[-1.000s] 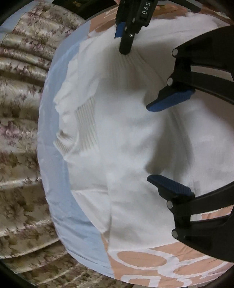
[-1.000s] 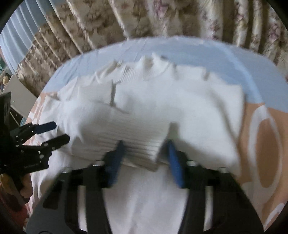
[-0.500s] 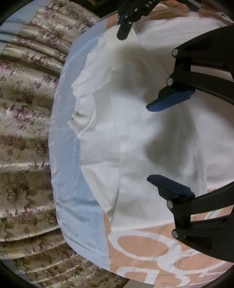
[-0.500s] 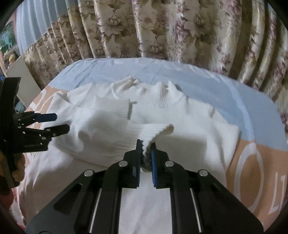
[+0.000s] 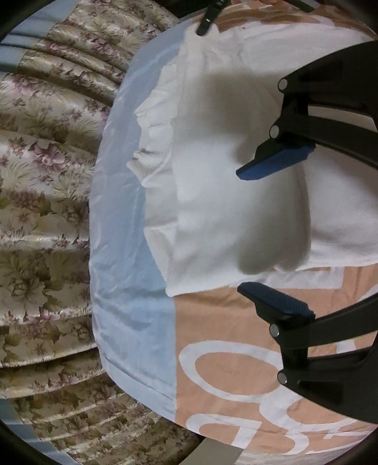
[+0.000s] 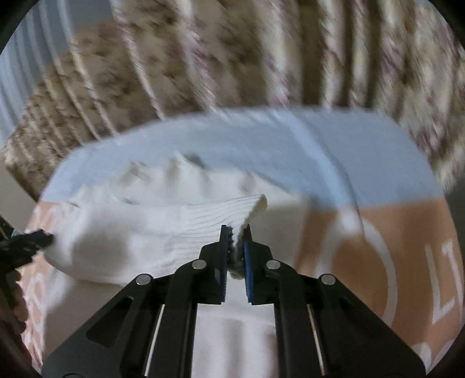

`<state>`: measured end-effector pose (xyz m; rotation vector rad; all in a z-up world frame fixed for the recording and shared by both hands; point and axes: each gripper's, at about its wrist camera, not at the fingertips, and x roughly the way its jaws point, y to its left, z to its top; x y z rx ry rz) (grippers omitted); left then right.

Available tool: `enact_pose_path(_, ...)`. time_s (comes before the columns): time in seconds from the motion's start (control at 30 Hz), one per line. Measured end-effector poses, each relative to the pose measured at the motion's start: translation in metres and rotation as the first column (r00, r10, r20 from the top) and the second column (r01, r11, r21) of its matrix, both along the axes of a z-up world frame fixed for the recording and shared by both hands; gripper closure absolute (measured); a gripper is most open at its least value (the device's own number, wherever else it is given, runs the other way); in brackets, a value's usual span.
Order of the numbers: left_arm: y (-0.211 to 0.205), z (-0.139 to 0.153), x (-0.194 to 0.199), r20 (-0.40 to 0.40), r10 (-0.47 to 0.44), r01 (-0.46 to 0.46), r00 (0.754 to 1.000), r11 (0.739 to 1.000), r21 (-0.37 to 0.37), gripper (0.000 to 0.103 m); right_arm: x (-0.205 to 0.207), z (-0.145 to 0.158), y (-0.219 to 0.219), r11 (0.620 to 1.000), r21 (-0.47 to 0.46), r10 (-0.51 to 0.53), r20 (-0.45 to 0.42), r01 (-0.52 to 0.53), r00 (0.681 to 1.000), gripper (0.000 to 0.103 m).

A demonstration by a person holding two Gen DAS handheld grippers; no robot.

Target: Fold small clothes

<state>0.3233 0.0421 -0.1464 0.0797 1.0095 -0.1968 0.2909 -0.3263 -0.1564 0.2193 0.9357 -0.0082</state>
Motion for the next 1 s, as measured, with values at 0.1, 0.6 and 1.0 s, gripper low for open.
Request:
enact_pose_path(0.1,-0.010,-0.011,0.006,-0.025,-0.021,0.022,0.999,0.999,0.037,0.034,-0.003,-0.014,-0.002,1.000,0.007,-0.008,-0.018,0.008,1.000,0.093)
enact_pose_path(0.6,-0.002,-0.021,0.031,-0.027,-0.029,0.031,0.999,0.996,0.081,0.090,-0.006,0.006,0.001,0.999,0.033,0.013,0.034,-0.014,0.999,0.093)
enact_pose_path(1.0,-0.005,0.001,0.035,0.023,-0.035,0.035,0.999,0.999,0.016,0.085,-0.004,0.018,-0.018,0.998,0.013,-0.058,0.082,0.057,0.995,0.093)
